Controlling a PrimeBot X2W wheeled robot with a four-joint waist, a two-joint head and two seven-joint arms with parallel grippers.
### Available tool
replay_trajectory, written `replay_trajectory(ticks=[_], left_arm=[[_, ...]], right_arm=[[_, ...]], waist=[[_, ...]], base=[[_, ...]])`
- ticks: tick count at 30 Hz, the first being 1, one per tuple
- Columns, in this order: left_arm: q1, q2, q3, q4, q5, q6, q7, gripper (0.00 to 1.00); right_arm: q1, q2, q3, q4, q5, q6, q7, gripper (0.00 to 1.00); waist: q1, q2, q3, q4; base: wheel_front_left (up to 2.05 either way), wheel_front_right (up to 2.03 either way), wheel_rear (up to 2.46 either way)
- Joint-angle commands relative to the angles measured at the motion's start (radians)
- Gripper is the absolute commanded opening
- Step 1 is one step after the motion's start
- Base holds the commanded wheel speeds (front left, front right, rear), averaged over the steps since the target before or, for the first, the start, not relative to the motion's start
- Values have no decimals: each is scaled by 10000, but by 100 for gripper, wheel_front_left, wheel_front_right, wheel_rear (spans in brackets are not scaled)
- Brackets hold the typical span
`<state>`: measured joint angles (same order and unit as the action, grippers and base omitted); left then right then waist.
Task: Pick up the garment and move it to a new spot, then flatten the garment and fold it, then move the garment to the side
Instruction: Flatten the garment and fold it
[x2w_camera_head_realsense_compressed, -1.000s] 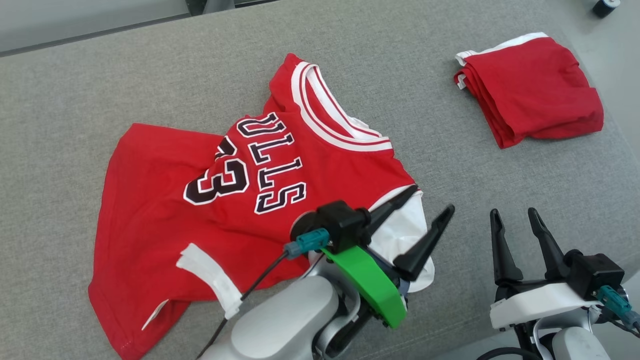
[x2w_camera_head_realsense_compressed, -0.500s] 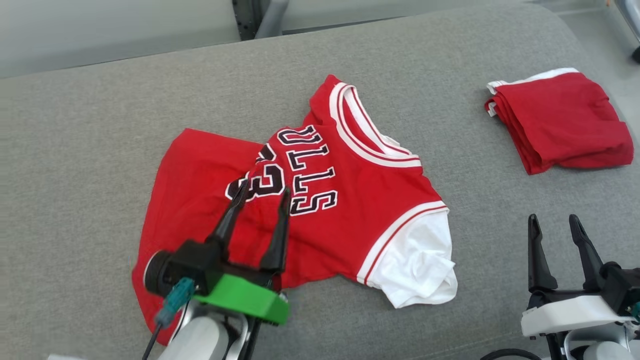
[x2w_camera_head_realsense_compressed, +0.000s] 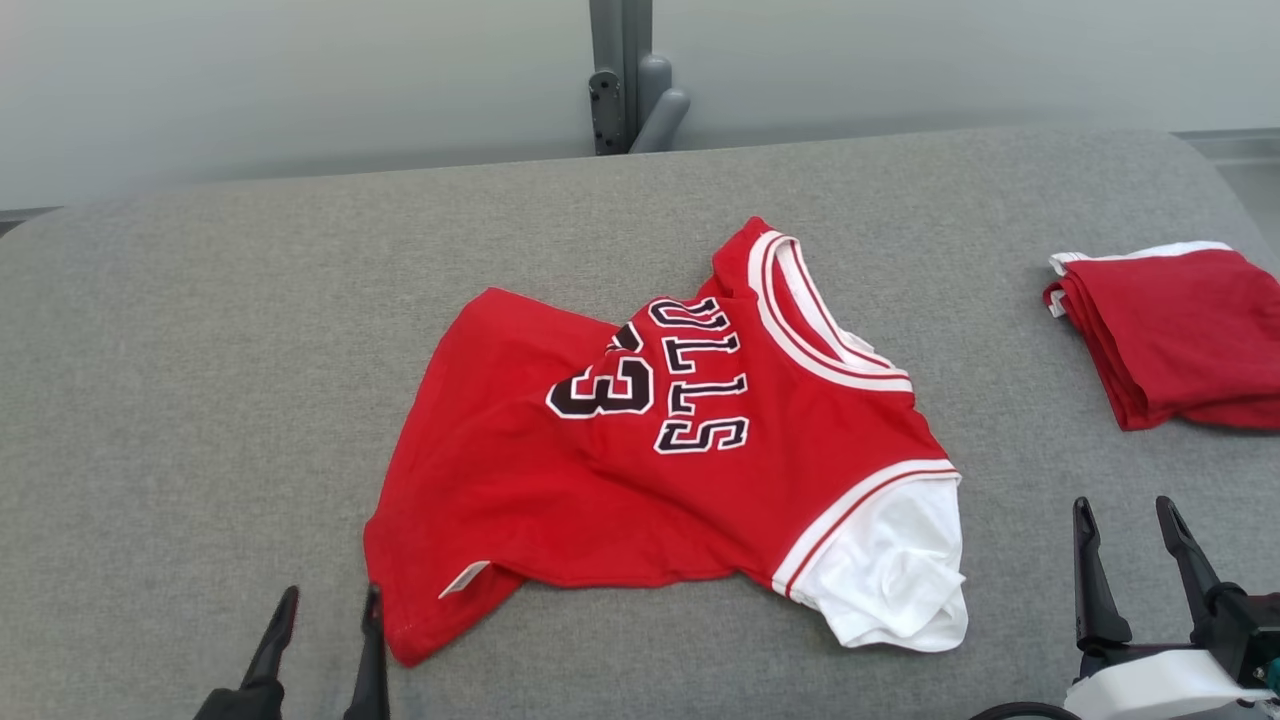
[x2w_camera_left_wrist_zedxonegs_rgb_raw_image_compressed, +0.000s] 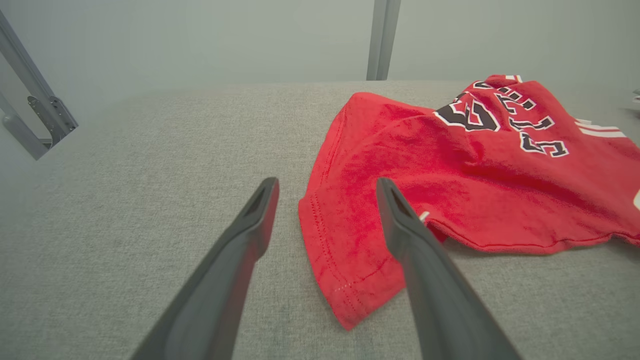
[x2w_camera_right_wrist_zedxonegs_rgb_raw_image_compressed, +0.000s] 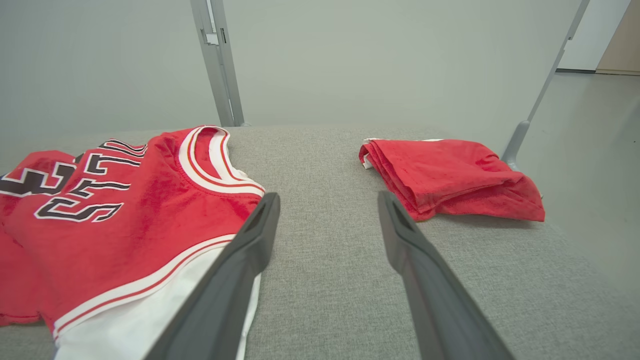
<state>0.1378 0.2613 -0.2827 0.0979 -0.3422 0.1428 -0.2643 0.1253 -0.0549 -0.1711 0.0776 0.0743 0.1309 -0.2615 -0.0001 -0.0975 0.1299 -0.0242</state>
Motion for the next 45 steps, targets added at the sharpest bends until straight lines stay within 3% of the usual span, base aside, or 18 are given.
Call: replay_trajectory(ticks=[1,7,21,38,41,45], left_arm=[[257,-147,326,-26,134,-102,4,100],[929,-581,1372,202,496,-867,4,100],[929,-1493,2690,246,1234,-2299,4,100],[817,-1878,3052,494,1711,-2700,3,100],[785,-1907,2795,854,1608,-2729,4,100],[413,-1772,1993,1665,1346,-2740,61,100]], right_arm=[[212,-87,-10,56,-55,-4,-15,100],[392,-116,-68,292,-85,-4,-15,100],[59,-303,495,696,-95,-4,-15,100],[-67,-277,853,823,115,-6,-15,100],[-193,-204,831,1386,342,-4,-15,100],[-747,-473,1541,2775,747,-8,238,100]], waist=[[1,1,-306,321],[1,1,-532,438],[1,1,-664,332],[1,1,-606,505],[1,1,-541,468],[1,1,-413,324]], base=[[0,0,0],[0,0,0],[0,0,0],[0,0,0],[0,0,0],[0,0,0]])
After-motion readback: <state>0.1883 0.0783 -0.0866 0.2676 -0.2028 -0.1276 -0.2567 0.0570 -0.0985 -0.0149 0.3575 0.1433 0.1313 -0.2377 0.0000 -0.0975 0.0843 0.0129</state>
